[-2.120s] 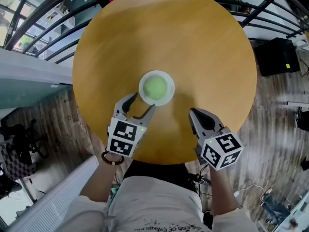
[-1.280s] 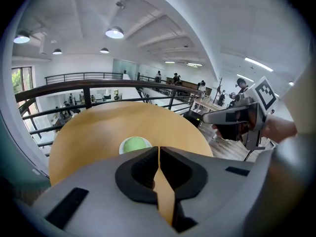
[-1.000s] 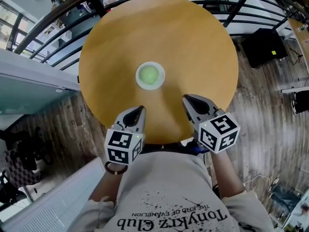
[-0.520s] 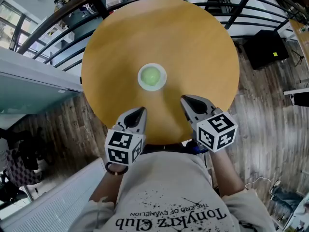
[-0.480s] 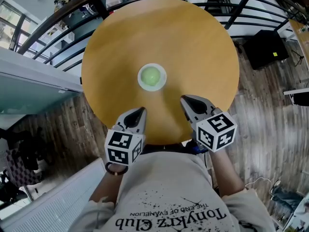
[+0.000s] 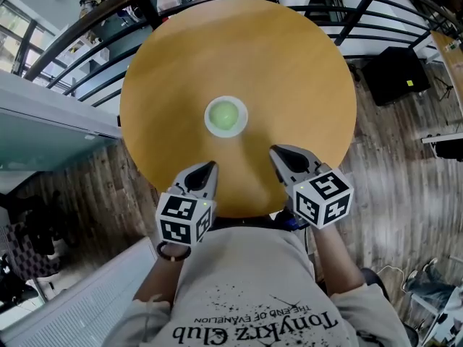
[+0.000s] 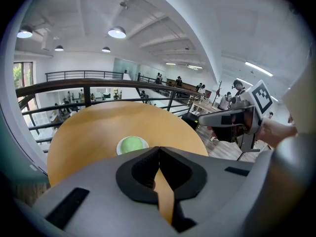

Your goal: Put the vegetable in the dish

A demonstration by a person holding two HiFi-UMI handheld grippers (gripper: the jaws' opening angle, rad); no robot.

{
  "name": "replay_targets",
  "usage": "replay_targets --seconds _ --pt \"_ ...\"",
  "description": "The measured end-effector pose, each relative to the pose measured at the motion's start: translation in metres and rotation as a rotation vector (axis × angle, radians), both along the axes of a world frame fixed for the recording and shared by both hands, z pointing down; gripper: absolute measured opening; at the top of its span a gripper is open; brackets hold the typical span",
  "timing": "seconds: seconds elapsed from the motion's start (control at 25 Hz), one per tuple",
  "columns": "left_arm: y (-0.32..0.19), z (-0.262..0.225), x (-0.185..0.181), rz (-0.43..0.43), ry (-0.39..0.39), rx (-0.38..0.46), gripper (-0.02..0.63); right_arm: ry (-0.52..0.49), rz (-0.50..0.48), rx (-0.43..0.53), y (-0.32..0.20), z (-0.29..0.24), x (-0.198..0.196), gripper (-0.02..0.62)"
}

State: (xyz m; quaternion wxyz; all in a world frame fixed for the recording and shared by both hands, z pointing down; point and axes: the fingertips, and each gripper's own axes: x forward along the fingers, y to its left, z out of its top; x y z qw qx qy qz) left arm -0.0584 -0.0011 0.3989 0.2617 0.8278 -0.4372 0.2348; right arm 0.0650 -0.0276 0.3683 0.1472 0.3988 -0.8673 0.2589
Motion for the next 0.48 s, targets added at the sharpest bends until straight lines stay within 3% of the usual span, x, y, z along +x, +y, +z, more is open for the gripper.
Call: replay_targets --seconds 0.48 --pt "0.0005 0.0081 0.0031 0.014 0.005 -0.015 0.023 0.0 0.022 -0.006 -0.0009 0.004 0.0084 0.025"
